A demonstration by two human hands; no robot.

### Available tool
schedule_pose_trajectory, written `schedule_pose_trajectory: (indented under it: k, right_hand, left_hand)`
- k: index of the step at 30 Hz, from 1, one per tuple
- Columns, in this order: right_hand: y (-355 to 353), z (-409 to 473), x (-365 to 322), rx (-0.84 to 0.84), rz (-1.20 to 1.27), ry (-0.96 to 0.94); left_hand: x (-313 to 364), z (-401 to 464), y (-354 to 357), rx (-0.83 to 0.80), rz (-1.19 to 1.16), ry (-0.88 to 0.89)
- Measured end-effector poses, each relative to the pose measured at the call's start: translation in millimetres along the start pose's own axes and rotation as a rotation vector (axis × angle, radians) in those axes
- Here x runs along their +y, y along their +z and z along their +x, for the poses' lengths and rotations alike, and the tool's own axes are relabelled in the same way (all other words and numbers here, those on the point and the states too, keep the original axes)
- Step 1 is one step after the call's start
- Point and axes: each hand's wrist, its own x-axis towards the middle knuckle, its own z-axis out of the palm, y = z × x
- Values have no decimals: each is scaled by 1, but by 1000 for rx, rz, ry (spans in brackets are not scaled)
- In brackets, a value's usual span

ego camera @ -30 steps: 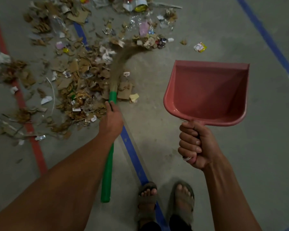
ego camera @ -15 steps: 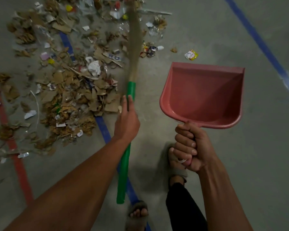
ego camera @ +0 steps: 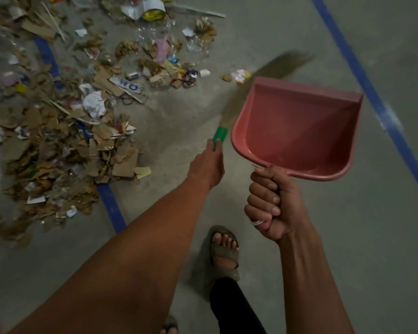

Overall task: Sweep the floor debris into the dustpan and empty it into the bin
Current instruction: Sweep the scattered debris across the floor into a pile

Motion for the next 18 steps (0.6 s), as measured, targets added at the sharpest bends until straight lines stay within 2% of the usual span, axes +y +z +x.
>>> schedule_pose_trajectory:
  k: [3, 11, 15, 18]
  right_hand:
    - [-6, 4, -4, 21, 19, -6]
    - [-3, 13, 3, 29, -13, 41]
    - [3, 12, 10, 48, -46, 53]
    - [9, 10, 17, 43, -59, 58]
  left_hand:
    - [-25, 7, -19, -1, -8, -204]
    - [-130, -3, -69, 291, -154, -623]
    - [-141, -26, -71, 389, -174, -615]
    - [-132, -44, -68, 350, -197, -575]
